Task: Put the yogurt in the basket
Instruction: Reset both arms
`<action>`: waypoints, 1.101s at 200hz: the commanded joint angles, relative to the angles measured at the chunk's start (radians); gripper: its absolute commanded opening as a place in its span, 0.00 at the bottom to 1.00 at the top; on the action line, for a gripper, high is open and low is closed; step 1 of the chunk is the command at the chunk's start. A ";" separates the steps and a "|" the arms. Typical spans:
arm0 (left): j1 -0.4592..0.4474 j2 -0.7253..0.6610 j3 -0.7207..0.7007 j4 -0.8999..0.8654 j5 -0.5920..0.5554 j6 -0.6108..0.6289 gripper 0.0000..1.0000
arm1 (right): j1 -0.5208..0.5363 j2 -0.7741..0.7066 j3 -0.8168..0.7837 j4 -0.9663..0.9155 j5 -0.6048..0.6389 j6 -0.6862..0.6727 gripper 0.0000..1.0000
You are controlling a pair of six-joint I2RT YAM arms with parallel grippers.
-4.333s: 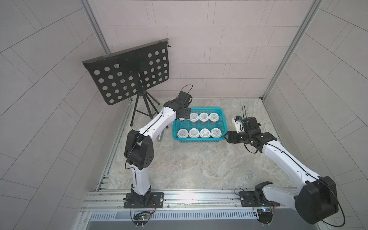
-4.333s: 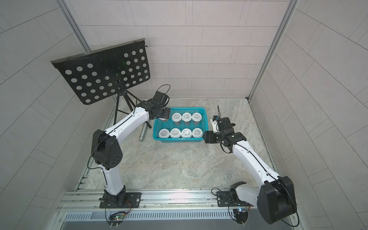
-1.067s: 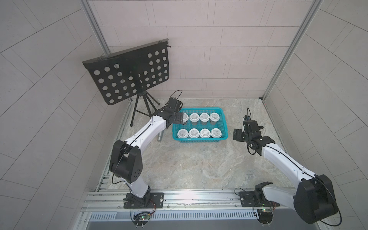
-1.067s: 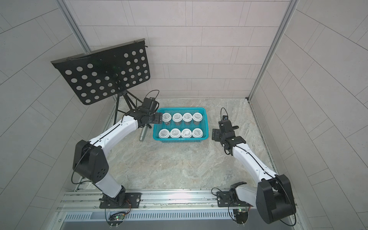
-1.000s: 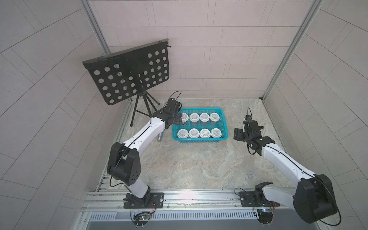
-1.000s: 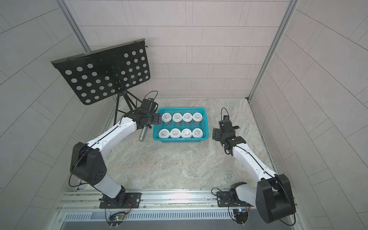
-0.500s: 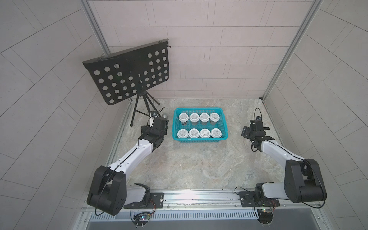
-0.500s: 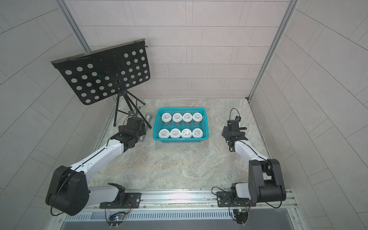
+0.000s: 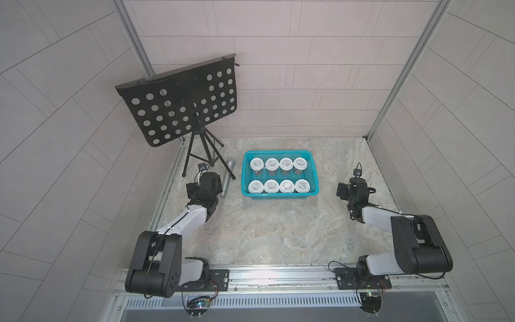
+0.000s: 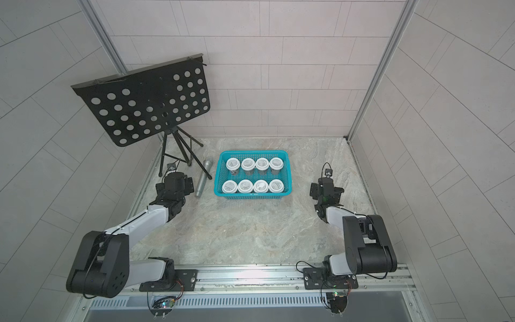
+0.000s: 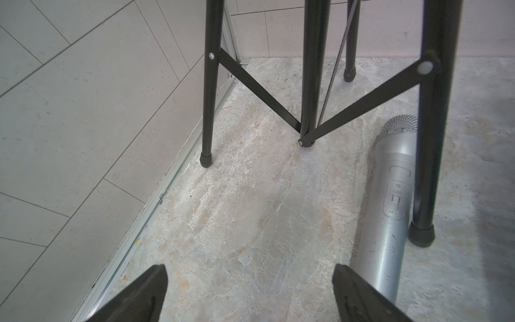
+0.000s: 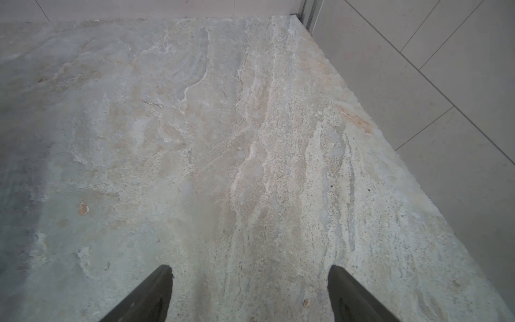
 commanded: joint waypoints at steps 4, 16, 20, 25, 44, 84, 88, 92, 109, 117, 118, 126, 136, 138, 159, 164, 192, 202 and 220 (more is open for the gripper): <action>0.023 -0.005 -0.055 0.193 0.099 0.048 1.00 | -0.003 0.016 -0.038 0.233 -0.031 -0.052 0.91; 0.038 0.005 -0.082 0.256 0.130 0.044 1.00 | -0.002 0.040 -0.065 0.312 -0.036 -0.061 0.91; 0.046 0.008 -0.092 0.281 0.146 0.044 1.00 | -0.003 0.047 -0.065 0.315 -0.038 -0.060 0.91; 0.052 0.013 -0.104 0.311 0.164 0.052 1.00 | -0.002 0.058 -0.067 0.328 -0.041 -0.061 0.91; 0.080 0.031 -0.113 0.341 0.229 0.049 1.00 | -0.002 0.093 -0.068 0.363 -0.056 -0.066 0.91; 0.096 0.116 -0.105 0.393 0.326 0.069 0.98 | -0.002 0.140 -0.105 0.470 -0.081 -0.076 0.92; 0.096 0.125 -0.110 0.409 0.336 0.073 0.98 | -0.002 0.140 -0.105 0.472 -0.083 -0.078 0.92; 0.096 0.137 -0.114 0.422 0.345 0.076 0.98 | -0.002 0.141 -0.106 0.472 -0.082 -0.078 0.92; 0.096 0.186 -0.116 0.466 0.369 0.090 0.98 | 0.000 0.142 -0.107 0.476 -0.083 -0.082 0.97; 0.096 0.209 -0.112 0.472 0.380 0.096 0.98 | 0.000 0.143 -0.107 0.475 -0.083 -0.083 1.00; 0.097 0.212 -0.112 0.473 0.380 0.096 0.98 | 0.000 0.142 -0.106 0.475 -0.083 -0.083 1.00; 0.097 0.236 -0.112 0.500 0.390 0.097 0.99 | 0.000 0.142 -0.106 0.472 -0.084 -0.084 1.00; 0.098 0.226 -0.112 0.490 0.385 0.093 1.00 | 0.000 0.143 -0.105 0.474 -0.084 -0.083 1.00; 0.096 0.225 -0.108 0.476 0.385 0.094 1.00 | 0.000 0.142 -0.106 0.474 -0.083 -0.083 1.00; 0.097 0.227 -0.102 0.466 0.340 0.080 1.00 | 0.001 0.143 -0.106 0.475 -0.083 -0.083 1.00; 0.096 0.229 -0.100 0.464 0.327 0.071 1.00 | 0.000 0.143 -0.105 0.474 -0.083 -0.083 1.00; 0.096 0.229 -0.100 0.466 0.333 0.077 1.00 | 0.000 0.142 -0.107 0.477 -0.085 -0.083 1.00; 0.096 0.229 -0.100 0.464 0.333 0.077 1.00 | 0.000 0.142 -0.107 0.477 -0.085 -0.083 1.00; 0.096 0.229 -0.099 0.465 0.333 0.077 1.00 | 0.001 0.143 -0.107 0.477 -0.085 -0.084 1.00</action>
